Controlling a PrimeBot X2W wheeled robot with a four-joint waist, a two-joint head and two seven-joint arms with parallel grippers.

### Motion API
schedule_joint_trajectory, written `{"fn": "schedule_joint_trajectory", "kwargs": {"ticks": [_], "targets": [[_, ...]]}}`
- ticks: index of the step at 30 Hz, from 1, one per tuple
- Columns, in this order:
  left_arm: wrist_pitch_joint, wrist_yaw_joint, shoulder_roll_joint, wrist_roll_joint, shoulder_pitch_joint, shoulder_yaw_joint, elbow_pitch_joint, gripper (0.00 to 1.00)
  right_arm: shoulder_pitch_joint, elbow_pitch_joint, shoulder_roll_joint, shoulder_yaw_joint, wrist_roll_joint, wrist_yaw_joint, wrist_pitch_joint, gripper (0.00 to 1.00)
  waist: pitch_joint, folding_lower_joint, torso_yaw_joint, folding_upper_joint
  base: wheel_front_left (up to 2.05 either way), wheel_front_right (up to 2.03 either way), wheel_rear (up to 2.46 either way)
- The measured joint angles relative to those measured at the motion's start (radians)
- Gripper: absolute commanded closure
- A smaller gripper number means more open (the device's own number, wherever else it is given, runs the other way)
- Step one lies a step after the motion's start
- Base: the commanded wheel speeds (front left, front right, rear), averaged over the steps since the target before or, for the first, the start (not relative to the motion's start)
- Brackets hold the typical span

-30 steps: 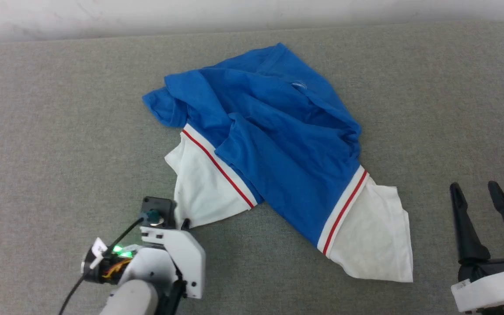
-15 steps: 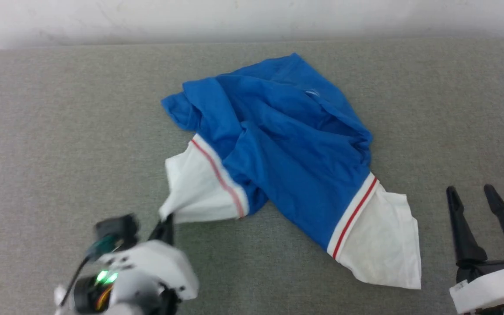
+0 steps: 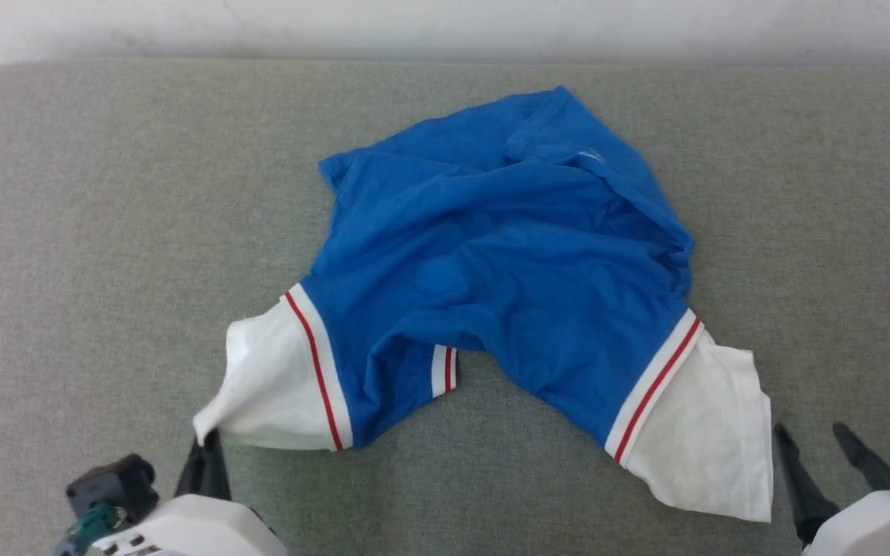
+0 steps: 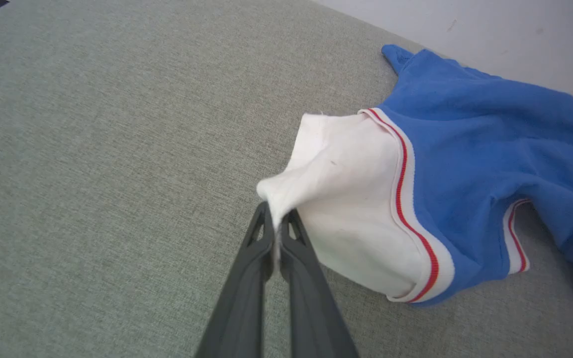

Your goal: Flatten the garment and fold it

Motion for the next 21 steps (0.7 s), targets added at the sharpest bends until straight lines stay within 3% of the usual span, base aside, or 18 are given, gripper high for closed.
{"fn": "schedule_joint_trajectory", "kwargs": {"ticks": [8, 17, 18, 19, 21], "targets": [[0.005, -0.019, -0.01, 0.006, -0.046, -0.051, 0.005, 1.0, 0.006, 0.135, -0.003, -0.02, -0.013, 0.0, 0.026, 0.0, 0.02, 0.0, 0.015, 0.0, 0.0, 0.0, 0.0], [0.012, -0.028, -0.007, 0.006, -0.061, -0.064, 0.013, 1.0, -0.016, 0.216, -0.025, 0.03, 0.011, -0.001, 0.018, 0.02, 0.026, 0.0, 0.027, 0.0, 0.0, 0.0, 0.0], [0.012, -0.028, -0.006, 0.006, -0.061, -0.064, 0.014, 1.0, -0.02, 0.224, -0.026, 0.034, 0.023, -0.002, 0.03, 0.65, 0.025, -0.0001, 0.028, 0.0, 0.0, 0.0, 0.0], [0.012, -0.028, -0.007, 0.006, -0.061, -0.064, 0.015, 1.0, -0.025, 0.228, -0.026, 0.036, 0.041, -0.003, 0.05, 1.0, 0.023, -0.0001, 0.03, 0.0, 0.0, 0.0, 0.0], [0.012, -0.028, -0.007, 0.005, -0.061, -0.064, 0.019, 1.0, -0.026, 0.229, -0.023, 0.041, 0.055, -0.003, 0.058, 1.0, 0.02, 0.0, 0.03, 0.0, 0.0, 0.0, 0.0]]}}
